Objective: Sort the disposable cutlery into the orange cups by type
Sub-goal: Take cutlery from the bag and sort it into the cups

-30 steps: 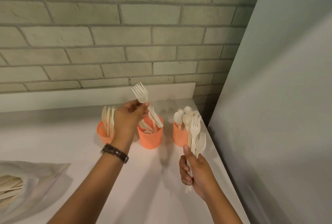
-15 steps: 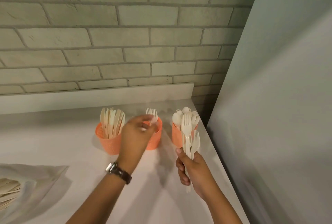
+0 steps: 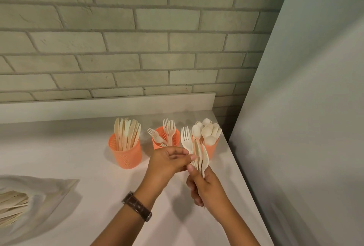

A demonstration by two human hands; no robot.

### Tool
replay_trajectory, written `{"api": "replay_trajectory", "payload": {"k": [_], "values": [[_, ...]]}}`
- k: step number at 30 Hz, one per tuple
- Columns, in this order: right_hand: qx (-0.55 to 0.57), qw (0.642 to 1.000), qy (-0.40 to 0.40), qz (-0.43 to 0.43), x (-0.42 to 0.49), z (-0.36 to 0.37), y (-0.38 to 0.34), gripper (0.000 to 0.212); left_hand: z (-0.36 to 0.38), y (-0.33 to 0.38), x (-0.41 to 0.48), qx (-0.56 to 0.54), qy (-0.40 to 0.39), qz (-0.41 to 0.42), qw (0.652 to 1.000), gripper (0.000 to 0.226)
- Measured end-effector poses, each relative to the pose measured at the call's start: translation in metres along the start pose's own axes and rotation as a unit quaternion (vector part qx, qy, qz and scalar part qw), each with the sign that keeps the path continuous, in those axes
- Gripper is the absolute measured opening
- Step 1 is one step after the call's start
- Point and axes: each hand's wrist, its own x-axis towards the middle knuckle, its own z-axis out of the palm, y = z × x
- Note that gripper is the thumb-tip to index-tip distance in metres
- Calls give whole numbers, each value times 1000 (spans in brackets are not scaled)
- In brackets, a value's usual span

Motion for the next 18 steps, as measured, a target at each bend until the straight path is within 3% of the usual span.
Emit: {"api": "replay_trajectory", "payload": {"k": [3,7,10,18], "values": [[68,997,-9,38,0,-4,1,31,-13,9,9,-36,17,3,999,12],[186,979,-21,79,1,-15,4,28,-39,28,40,-13,137,77,987,10],[212,974,-35,78,1,-20,6,24,-47,33,62,40,186,118,975,13],[197,978,-33,61,6,-20,7,30,-40,-7,88,244,152,87,954,20]]}}
